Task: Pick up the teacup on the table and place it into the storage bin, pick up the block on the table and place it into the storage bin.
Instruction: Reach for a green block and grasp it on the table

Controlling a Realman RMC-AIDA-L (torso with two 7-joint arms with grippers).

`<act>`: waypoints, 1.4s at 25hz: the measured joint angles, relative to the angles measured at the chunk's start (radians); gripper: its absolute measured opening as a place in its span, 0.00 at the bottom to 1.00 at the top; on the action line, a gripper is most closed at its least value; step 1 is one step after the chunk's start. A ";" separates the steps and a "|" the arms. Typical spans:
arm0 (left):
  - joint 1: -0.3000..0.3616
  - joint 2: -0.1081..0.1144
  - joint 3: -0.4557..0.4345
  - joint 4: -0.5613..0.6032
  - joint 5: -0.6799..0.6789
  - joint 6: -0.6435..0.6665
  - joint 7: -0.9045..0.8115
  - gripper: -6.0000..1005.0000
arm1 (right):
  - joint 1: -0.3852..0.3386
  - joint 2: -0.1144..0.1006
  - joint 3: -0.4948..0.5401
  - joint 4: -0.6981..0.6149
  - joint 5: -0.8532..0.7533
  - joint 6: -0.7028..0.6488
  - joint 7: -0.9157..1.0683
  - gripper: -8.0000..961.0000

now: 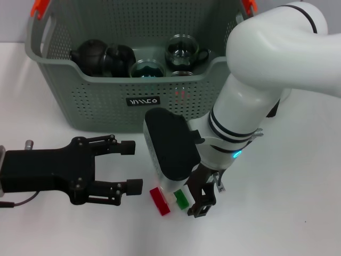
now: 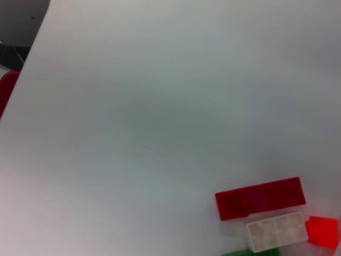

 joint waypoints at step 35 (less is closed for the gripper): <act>0.000 0.000 -0.005 -0.002 0.000 -0.004 0.002 0.88 | -0.003 0.000 -0.010 0.002 0.022 0.029 -0.002 0.71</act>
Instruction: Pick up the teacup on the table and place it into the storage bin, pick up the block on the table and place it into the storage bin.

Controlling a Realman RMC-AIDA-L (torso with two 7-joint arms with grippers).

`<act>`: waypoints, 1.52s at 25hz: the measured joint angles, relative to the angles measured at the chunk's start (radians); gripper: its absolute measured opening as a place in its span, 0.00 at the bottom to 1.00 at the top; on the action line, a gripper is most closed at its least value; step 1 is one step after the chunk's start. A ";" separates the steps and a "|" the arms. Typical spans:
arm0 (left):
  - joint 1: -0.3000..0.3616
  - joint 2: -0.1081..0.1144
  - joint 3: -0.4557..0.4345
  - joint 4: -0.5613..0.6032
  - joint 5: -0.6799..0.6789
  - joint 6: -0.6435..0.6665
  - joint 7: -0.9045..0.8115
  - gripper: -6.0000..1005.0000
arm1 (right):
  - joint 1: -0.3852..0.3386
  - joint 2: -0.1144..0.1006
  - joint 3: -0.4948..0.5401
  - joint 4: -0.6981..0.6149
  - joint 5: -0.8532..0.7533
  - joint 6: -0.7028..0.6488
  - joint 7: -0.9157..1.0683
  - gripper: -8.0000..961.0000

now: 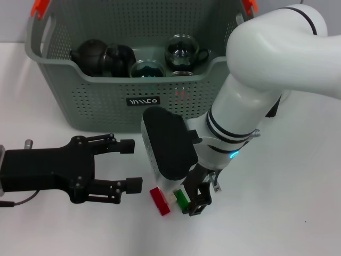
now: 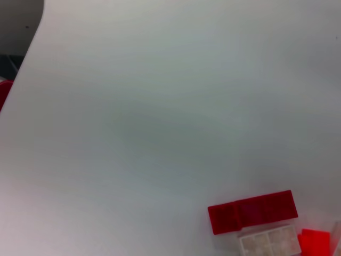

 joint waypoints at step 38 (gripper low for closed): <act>-0.009 0.003 -0.002 -0.002 0.000 0.005 -0.004 0.88 | -0.021 -0.009 0.000 -0.035 0.013 0.017 0.057 0.45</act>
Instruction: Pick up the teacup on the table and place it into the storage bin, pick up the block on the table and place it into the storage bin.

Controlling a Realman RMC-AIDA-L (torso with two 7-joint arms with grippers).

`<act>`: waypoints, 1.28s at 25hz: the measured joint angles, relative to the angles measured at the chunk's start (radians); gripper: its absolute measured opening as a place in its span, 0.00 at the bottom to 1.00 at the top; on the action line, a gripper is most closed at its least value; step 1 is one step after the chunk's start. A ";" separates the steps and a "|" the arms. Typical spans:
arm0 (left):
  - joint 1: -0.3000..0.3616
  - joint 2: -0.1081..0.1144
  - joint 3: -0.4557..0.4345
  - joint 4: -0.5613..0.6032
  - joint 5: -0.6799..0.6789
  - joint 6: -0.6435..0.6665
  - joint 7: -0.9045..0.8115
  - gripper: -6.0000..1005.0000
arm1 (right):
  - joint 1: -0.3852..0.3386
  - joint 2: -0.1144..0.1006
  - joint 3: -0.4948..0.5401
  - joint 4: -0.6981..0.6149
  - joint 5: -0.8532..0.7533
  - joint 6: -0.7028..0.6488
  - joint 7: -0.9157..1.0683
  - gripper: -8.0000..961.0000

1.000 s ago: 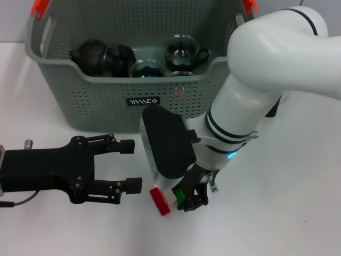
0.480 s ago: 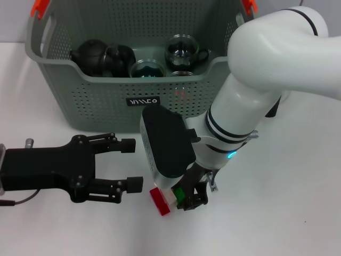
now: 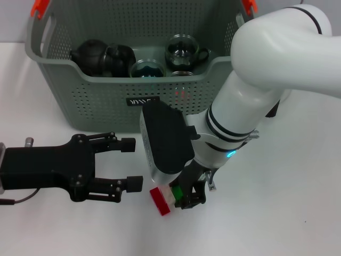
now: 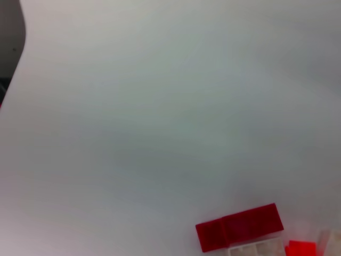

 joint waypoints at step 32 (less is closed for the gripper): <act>0.011 0.006 -0.038 0.006 -0.007 0.023 0.005 0.89 | -0.238 -0.016 0.502 -0.722 -0.250 -0.360 0.208 0.45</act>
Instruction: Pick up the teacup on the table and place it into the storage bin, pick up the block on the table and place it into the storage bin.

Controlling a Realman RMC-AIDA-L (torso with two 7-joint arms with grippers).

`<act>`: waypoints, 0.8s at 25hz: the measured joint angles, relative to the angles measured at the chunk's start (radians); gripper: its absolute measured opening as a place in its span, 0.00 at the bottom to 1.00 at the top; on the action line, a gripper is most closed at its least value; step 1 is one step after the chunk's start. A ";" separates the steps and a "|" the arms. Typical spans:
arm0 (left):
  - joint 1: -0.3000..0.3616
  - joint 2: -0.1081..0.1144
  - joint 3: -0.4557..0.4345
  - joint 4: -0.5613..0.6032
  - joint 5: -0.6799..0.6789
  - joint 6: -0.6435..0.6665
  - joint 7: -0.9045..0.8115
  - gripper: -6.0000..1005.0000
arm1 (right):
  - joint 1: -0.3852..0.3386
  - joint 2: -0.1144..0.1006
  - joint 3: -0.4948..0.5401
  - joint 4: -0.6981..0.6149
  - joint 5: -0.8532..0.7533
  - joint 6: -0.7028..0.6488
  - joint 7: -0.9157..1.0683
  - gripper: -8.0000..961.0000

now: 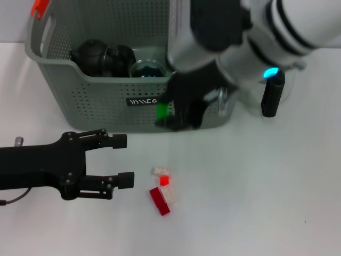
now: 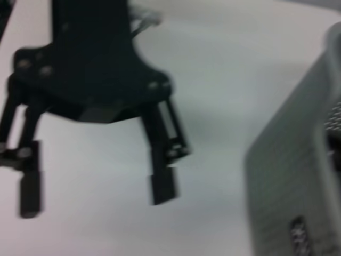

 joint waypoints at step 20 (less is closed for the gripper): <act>0.029 0.005 -0.134 -0.007 0.001 0.005 -0.013 0.89 | 0.171 -0.007 0.312 0.279 -0.082 0.240 -0.067 0.47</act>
